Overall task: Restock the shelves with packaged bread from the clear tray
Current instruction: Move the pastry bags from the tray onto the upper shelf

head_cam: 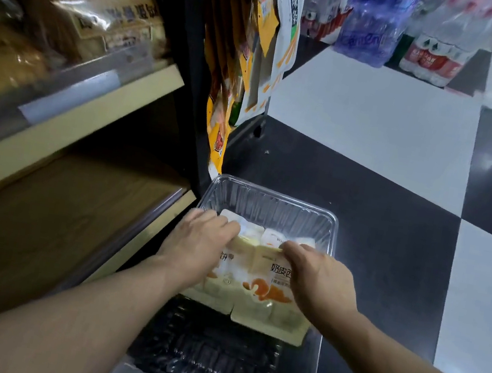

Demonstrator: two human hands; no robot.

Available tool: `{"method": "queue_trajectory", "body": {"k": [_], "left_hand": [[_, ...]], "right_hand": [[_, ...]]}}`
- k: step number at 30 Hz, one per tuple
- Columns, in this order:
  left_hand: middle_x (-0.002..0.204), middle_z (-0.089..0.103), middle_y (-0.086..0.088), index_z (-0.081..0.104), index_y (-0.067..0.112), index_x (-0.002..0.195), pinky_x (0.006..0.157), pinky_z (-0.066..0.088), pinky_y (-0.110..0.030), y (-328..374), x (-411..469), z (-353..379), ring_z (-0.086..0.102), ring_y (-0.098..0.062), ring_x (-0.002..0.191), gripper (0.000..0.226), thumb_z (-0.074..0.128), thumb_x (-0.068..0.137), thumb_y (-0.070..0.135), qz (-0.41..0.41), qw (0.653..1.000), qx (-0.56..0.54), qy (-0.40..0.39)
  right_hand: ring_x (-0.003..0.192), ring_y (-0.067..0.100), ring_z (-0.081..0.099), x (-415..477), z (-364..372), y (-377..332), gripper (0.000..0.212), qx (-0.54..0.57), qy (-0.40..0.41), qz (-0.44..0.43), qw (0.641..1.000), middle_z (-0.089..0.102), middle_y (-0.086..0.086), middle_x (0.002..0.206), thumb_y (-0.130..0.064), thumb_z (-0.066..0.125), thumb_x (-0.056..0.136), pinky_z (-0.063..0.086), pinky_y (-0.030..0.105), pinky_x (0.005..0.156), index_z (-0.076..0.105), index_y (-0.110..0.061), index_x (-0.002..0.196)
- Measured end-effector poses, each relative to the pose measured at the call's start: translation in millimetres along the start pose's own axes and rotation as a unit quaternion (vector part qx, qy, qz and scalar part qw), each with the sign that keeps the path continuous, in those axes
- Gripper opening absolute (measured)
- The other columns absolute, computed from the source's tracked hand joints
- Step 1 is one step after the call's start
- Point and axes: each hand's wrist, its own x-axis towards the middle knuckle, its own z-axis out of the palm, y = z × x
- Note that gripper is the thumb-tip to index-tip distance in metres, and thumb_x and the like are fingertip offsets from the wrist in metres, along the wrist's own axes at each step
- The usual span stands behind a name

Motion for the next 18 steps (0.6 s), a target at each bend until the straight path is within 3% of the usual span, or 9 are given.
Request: {"method": "queue_trajectory", "body": {"k": [3,7,12,16,18], "left_hand": [[0.075,0.057,-0.002,0.058,0.013,0.088,0.077,0.039,-0.038,6,-11,-41,0.054,-0.026,0.074,0.046,0.074,0.051,-0.01,0.021,0.999,0.0,0.044],[0.068,0.055,-0.006,0.058,0.01,0.081,0.067,0.041,-0.04,27,-25,-120,0.051,-0.029,0.066,0.034,0.071,0.056,-0.009,0.007,0.993,0.007,0.115],[0.066,0.055,-0.009,0.058,0.008,0.078,0.065,0.044,-0.041,56,-42,-237,0.052,-0.03,0.063,0.032,0.068,0.052,-0.008,-0.032,0.992,-0.008,0.119],[0.063,0.053,-0.007,0.056,0.01,0.074,0.062,0.042,-0.038,76,-54,-322,0.05,-0.029,0.061,0.019,0.045,0.064,-0.003,-0.078,0.989,-0.007,0.123],[0.062,0.052,-0.007,0.054,0.011,0.072,0.062,0.041,-0.037,81,-57,-361,0.05,-0.028,0.061,0.021,0.057,0.059,-0.006,-0.116,0.984,-0.015,0.133]], "right_hand": [[0.063,0.02,0.058,-12,-40,-16,0.012,-0.008,0.021,-0.015,1.0,0.066,-0.003,0.078,-0.02,0.063,0.083,0.039,0.029,0.049,0.06,-0.024,0.094],[0.056,0.027,0.053,-22,-118,-42,0.018,-0.03,0.068,0.015,0.997,0.063,0.001,0.069,-0.01,0.071,0.074,0.031,0.028,0.05,0.062,-0.02,0.087],[0.064,0.027,0.058,-28,-231,-72,0.017,-0.013,0.068,0.015,0.997,0.066,0.001,0.078,-0.015,0.066,0.078,0.042,0.033,0.054,0.063,-0.021,0.093],[0.063,0.025,0.058,-24,-311,-95,0.018,0.002,0.058,0.005,0.998,0.067,0.0,0.077,-0.012,0.065,0.078,0.047,0.035,0.056,0.064,-0.021,0.095],[0.061,0.026,0.057,-17,-347,-107,0.019,0.009,0.061,-0.009,0.998,0.066,0.001,0.074,-0.008,0.066,0.077,0.046,0.035,0.054,0.065,-0.019,0.093]]}}
